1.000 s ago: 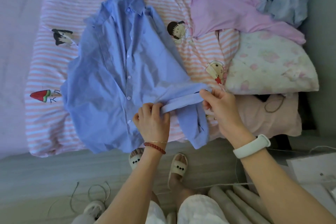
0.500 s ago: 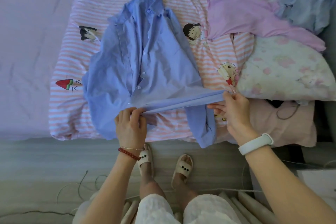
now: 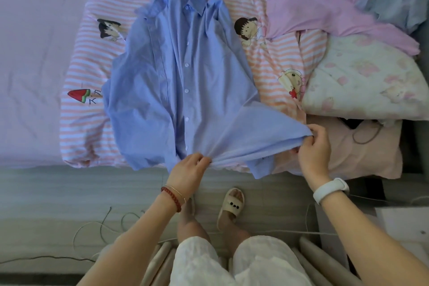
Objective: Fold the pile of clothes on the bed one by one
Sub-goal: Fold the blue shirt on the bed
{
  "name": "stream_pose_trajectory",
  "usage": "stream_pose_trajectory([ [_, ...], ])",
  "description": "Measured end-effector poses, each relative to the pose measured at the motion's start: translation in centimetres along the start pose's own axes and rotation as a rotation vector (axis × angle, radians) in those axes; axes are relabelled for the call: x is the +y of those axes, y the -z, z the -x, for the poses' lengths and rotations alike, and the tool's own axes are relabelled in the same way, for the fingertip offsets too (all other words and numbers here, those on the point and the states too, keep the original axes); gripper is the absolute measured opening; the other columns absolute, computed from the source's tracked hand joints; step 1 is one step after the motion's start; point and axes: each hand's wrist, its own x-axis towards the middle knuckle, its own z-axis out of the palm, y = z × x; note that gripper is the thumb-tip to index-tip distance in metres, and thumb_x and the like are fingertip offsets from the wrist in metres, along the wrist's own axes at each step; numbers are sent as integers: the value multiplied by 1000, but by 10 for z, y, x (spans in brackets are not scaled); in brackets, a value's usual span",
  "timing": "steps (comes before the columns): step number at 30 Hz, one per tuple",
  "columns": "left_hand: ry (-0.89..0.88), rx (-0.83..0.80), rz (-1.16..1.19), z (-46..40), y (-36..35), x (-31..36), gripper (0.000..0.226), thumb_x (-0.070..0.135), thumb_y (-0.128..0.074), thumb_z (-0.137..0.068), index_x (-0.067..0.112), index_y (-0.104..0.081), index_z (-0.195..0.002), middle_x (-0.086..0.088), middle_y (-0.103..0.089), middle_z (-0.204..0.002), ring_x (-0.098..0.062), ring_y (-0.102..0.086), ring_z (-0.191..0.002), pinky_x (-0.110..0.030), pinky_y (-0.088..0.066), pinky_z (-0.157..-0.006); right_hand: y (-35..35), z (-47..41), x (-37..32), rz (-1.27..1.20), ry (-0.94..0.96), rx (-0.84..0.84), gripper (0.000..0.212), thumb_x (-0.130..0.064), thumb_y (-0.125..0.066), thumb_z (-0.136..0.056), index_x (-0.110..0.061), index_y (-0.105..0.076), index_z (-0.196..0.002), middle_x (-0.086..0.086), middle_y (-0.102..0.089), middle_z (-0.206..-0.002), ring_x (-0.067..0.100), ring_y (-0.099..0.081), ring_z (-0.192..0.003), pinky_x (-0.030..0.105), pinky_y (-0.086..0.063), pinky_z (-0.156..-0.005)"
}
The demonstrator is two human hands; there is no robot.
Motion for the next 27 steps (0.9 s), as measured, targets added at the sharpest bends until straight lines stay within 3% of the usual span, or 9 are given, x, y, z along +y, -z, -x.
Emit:
stream_pose_trajectory([
  [2,19,-232,-60,11,-7,2,42,4,-38,-75,17,-64,-106,-4,-63,-86,-23,-64,-74,-22,-46,-55,7,7,23,165,63,-141,29,-5,-37,-96,-10,-50,-122,2,-54,-99,22,-52,-89,32,-39,-73],
  [4,138,-532,-114,23,-20,2,48,8,-37,-91,24,-43,-136,-4,-55,-122,-25,-52,-112,-32,-41,-90,9,11,54,406,61,-404,33,-2,-38,-94,-15,-50,-121,5,-58,-99,28,-56,-90,34,-41,-73],
  [5,219,-703,-128,26,-25,3,47,14,-38,-94,27,-36,-140,-4,-47,-133,-26,-44,-122,-36,-34,-99,8,12,69,553,47,-558,33,-1,-40,-92,-15,-52,-120,8,-59,-104,31,-56,-97,35,-43,-78],
  [7,303,-835,-123,26,-29,3,41,22,-39,-96,26,-41,-137,-5,-40,-141,-28,-37,-128,-37,-28,-105,5,15,86,756,34,-788,36,-2,-42,-91,-15,-56,-122,12,-56,-123,29,-53,-112,37,-43,-93],
  [9,332,-801,-103,21,-30,1,36,25,-39,-95,22,-48,-130,-5,-42,-139,-28,-40,-125,-36,-32,-101,-1,16,86,724,-8,-802,35,-6,-41,-93,-13,-55,-125,12,-51,-130,27,-51,-117,39,-41,-99],
  [13,406,-696,-28,-5,-20,-7,37,28,-36,-97,21,-44,-133,-4,-44,-136,-26,-42,-124,-37,-38,-98,-20,2,58,501,3,-635,33,-12,-36,-99,-8,-48,-129,13,-48,-132,28,-47,-119,36,-39,-98],
  [19,464,-462,103,-62,-4,-28,34,25,-41,-97,17,-50,-129,-5,-45,-134,-27,-45,-121,-38,-40,-97,-61,-51,11,371,92,-494,30,-13,-34,-98,-6,-52,-121,16,-56,-117,25,-51,-102,29,-36,-81],
  [23,560,-278,232,-101,8,-55,31,19,-46,-95,9,-55,-123,-11,-48,-131,-30,-50,-116,-43,-41,-97,-92,-80,-16,374,169,-476,32,-8,-36,-96,-3,-51,-123,17,-52,-123,30,-49,-114,32,-38,-91],
  [27,627,-126,298,-145,28,-99,31,13,-48,-94,4,-56,-122,-15,-48,-129,-31,-50,-115,-37,-41,-97,-130,-106,-57,373,250,-462,35,-7,-38,-95,-4,-49,-128,15,-48,-129,29,-48,-116,36,-40,-93],
])
